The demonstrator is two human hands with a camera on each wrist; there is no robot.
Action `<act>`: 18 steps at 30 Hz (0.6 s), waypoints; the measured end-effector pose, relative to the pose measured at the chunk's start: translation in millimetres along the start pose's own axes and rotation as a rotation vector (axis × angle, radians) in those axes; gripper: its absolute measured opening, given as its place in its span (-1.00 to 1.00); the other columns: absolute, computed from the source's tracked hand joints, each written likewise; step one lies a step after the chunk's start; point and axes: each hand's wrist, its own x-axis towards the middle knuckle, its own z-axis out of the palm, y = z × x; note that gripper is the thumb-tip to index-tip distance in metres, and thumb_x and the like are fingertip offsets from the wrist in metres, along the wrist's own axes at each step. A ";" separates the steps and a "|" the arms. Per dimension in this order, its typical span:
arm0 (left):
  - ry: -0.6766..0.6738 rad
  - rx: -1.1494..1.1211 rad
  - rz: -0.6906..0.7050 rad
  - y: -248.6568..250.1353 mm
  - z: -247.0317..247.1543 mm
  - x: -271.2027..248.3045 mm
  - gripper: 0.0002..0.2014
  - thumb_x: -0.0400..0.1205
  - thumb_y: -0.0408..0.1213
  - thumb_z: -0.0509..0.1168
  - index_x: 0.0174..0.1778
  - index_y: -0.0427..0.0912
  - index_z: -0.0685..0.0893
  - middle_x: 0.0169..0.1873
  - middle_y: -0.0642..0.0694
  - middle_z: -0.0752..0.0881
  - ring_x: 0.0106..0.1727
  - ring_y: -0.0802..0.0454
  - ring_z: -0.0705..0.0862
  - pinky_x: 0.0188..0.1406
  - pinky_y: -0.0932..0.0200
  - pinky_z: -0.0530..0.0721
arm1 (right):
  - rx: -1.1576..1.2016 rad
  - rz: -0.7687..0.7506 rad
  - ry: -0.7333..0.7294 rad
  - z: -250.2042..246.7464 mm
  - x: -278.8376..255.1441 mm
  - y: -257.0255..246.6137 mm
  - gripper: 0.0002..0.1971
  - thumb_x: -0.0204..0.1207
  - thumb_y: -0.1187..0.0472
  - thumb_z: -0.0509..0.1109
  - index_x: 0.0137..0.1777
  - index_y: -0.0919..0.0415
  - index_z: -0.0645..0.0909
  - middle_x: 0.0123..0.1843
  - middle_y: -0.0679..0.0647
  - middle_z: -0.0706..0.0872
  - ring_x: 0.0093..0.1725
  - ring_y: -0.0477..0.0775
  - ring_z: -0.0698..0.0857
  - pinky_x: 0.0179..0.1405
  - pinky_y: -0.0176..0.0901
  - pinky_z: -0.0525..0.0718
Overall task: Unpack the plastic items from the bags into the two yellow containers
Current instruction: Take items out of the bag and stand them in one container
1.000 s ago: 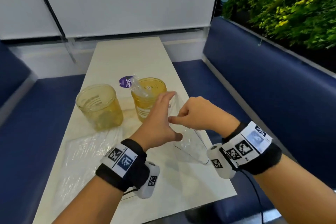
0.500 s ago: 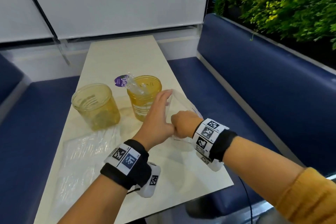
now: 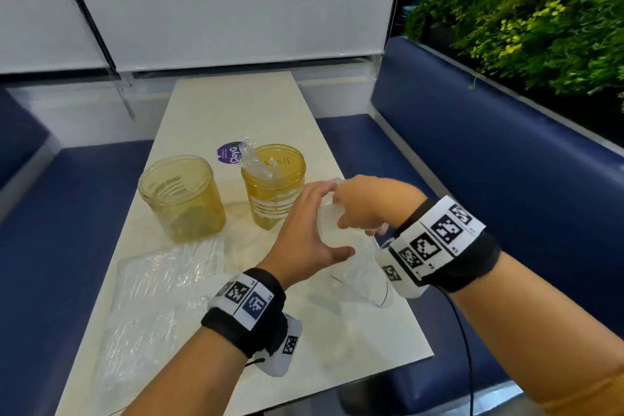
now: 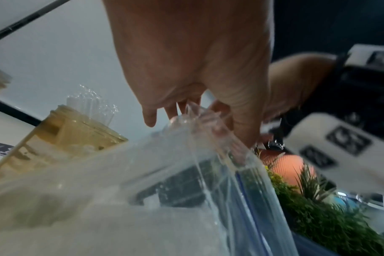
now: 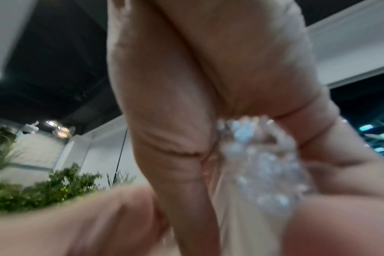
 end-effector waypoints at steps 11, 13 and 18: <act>0.461 -0.218 -0.088 -5.0 13.2 16.4 -0.68 0.60 -0.14 0.53 0.24 -0.12 0.72 0.09 0.01 0.81 0.13 0.13 0.75 0.10 0.10 0.72 | 0.546 -0.216 0.448 -34.1 -18.6 7.0 -0.38 0.40 -0.19 0.59 0.41 0.03 0.58 0.06 0.01 0.74 -0.22 -0.06 0.78 -0.23 -0.17 0.80; 0.441 -0.293 -0.055 -2.0 6.5 16.4 -0.61 0.65 -0.16 0.48 0.40 -0.09 0.67 0.22 0.05 0.80 0.26 0.17 0.75 0.24 0.10 0.73 | 0.704 -0.291 0.506 -25.0 -8.9 8.0 -0.21 0.30 -0.34 0.58 0.49 -0.06 0.47 0.20 -0.09 0.66 0.01 -0.14 0.70 -0.08 -0.26 0.71; 0.484 -0.408 -0.048 6.2 4.7 21.2 -0.72 0.64 -0.21 0.40 0.26 -0.13 0.68 0.01 0.07 0.80 0.10 0.21 0.79 0.02 0.27 0.75 | 1.038 -0.446 0.380 14.6 21.1 -6.9 -0.58 0.41 -0.09 0.63 0.21 0.02 0.69 -0.03 -0.24 0.77 0.00 -0.26 0.77 -0.01 -0.29 0.76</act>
